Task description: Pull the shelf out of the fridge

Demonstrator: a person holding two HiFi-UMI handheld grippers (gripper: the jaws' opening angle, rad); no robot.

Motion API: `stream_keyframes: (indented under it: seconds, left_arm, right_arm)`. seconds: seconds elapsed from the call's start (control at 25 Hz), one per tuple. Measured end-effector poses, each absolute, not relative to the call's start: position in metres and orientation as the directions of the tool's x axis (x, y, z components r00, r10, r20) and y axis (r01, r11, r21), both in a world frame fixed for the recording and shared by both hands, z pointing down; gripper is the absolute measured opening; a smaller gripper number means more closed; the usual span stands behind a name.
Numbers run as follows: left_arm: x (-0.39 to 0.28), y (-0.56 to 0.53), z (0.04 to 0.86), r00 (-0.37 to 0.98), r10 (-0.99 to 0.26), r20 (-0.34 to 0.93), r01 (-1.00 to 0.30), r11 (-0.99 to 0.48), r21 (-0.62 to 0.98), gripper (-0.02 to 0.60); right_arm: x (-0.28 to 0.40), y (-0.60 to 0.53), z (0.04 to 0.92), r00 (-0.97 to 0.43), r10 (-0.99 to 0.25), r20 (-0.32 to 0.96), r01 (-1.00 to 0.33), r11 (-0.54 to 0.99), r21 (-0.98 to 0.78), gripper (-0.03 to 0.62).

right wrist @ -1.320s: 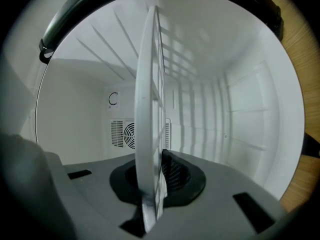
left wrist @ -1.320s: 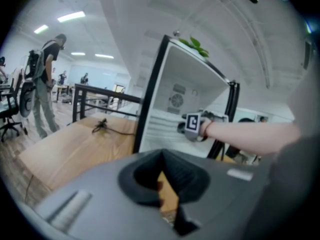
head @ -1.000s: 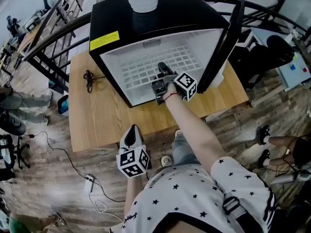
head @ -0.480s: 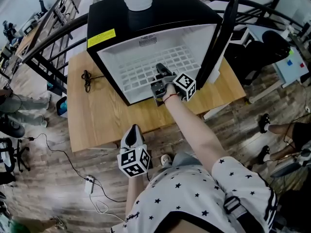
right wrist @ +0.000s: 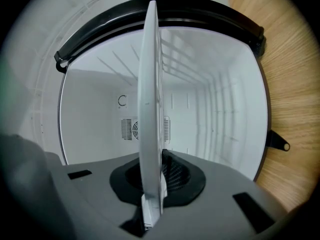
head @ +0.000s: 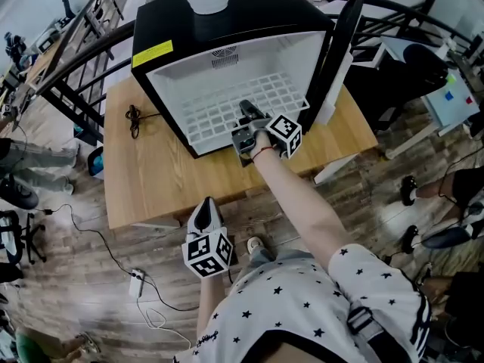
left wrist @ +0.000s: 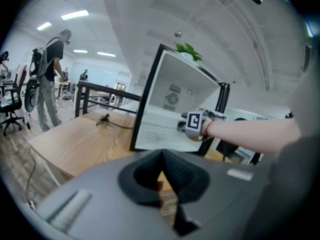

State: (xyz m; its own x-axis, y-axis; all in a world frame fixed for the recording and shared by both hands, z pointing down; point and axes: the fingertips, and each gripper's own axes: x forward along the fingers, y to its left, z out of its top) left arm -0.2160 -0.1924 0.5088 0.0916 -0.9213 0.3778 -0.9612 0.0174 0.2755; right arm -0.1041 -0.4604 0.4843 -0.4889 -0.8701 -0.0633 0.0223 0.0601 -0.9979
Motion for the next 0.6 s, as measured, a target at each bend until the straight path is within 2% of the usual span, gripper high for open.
stream_keyframes:
  seconds: [0.6]
  left_arm:
    - [-0.204, -0.155, 0.509, 0.041, -0.922, 0.385, -0.955, 0.077, 0.286, 0.008]
  right_arm:
    - [-0.094, -0.434, 0.484, -0.507, -0.860, -0.056, 0.027, 0.049, -0.998, 0.037]
